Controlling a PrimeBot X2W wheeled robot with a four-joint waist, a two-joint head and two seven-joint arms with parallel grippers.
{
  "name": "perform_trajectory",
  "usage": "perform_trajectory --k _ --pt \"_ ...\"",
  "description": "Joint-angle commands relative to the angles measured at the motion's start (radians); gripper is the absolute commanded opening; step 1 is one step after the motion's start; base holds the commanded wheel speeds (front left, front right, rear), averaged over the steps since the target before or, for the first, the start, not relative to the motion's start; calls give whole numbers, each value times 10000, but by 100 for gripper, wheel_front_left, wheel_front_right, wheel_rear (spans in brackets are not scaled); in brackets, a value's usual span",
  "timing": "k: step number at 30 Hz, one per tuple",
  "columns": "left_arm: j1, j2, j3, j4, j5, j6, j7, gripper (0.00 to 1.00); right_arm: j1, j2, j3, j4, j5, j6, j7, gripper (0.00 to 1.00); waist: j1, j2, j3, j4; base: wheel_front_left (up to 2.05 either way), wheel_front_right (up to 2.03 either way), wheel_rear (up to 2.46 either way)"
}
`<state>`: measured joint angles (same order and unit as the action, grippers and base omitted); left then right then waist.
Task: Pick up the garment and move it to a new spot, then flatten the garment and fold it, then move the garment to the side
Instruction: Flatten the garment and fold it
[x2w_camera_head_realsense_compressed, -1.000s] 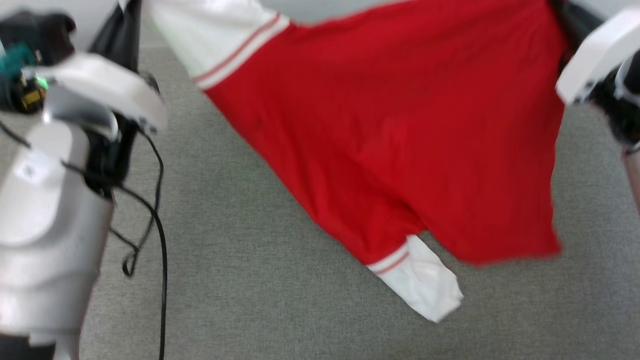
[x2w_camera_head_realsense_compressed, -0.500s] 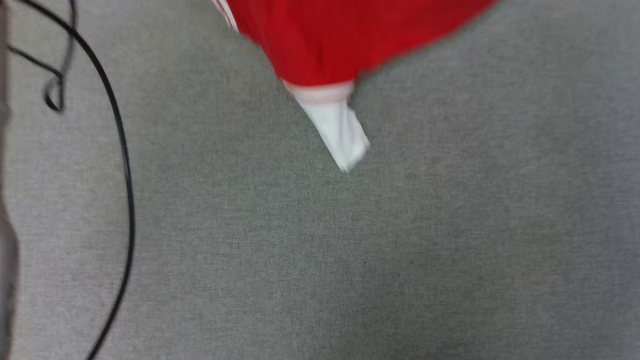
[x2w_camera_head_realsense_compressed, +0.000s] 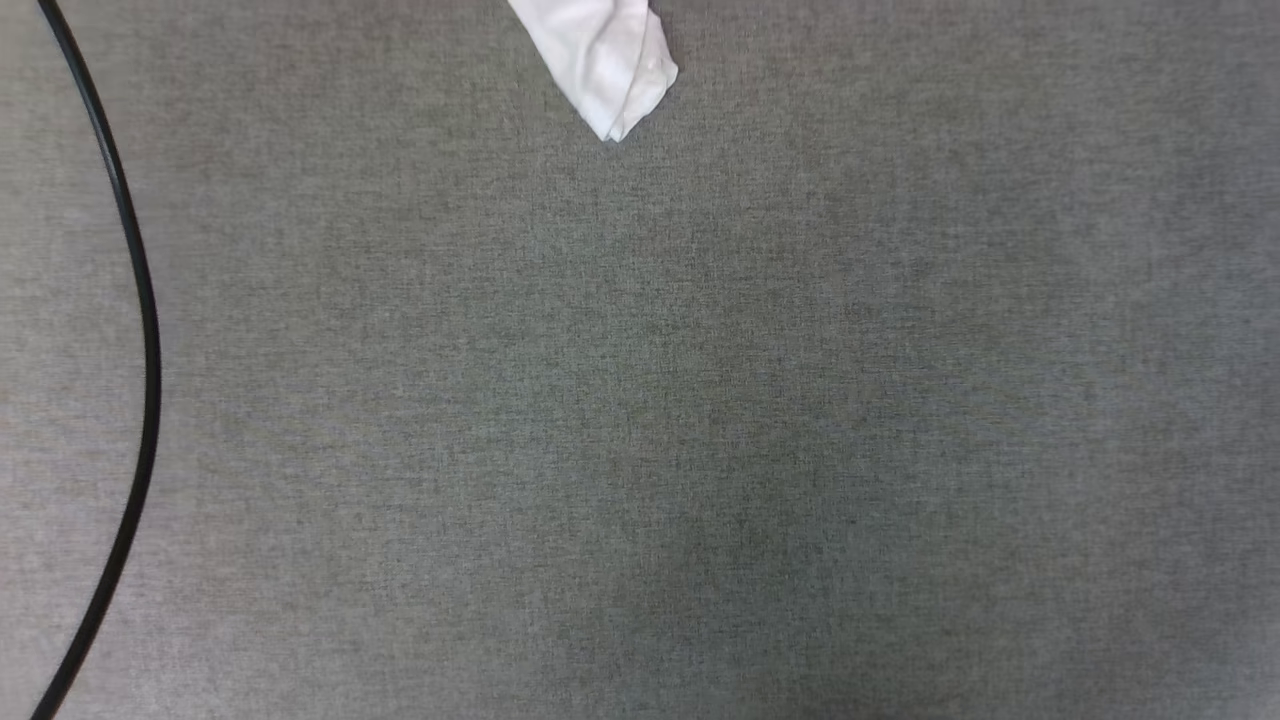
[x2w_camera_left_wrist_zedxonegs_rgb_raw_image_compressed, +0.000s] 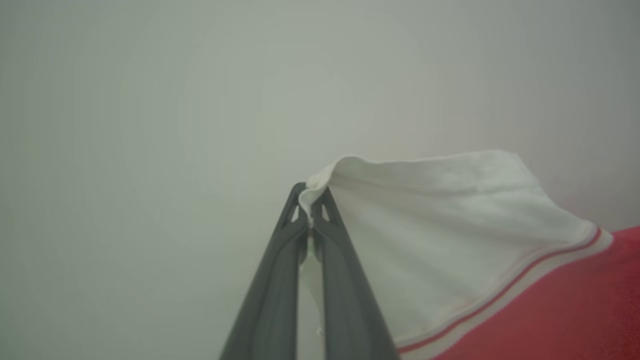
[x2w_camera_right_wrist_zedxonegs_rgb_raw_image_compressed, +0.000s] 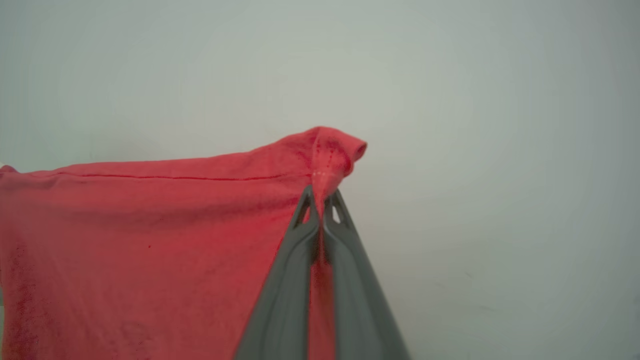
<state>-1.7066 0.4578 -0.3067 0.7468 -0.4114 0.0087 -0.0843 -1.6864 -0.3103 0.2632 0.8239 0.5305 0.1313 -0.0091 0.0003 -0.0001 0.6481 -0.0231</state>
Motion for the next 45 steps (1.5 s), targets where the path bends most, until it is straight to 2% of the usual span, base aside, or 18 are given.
perform_trajectory --k 1,7,13,22,28,34,45 --pt "-34 -39 32 66 -78 -10 -92 0 13 39 44 78 126 -10 -66 0 -3 1 119 -4 0 0 0" --pt "631 -253 48 882 -436 -339 -231 0 675 170 666 511 784 -9 -257 0 -3 1 218 78 0 0 0" --pt "1957 -480 169 1565 -1137 -984 -619 0 2104 97 1433 650 1686 -10 -347 0 -3 1 -67 102 0 0 0" --pt "5407 -457 368 1825 -2186 -1336 -1401 0 5095 -309 2675 259 3035 -10 -759 0 -3 1 -1284 122 0 0 0" --pt "7903 -340 483 1144 -2543 -1354 -1681 0 6784 -828 3356 -251 3636 -10 -1140 0 -3 1 -2139 69 0 0 0" --pt "10398 -284 846 -61 -2844 -931 -1776 0 8303 -1234 3818 -670 4163 -13 -1401 0 -3 1 -2999 118 0 0 0" --pt "14609 -77 1337 -3546 -3428 744 -972 0 10699 -1720 4220 -1446 4695 -15 -1484 0 -3 1 -4202 75 0 0 0"
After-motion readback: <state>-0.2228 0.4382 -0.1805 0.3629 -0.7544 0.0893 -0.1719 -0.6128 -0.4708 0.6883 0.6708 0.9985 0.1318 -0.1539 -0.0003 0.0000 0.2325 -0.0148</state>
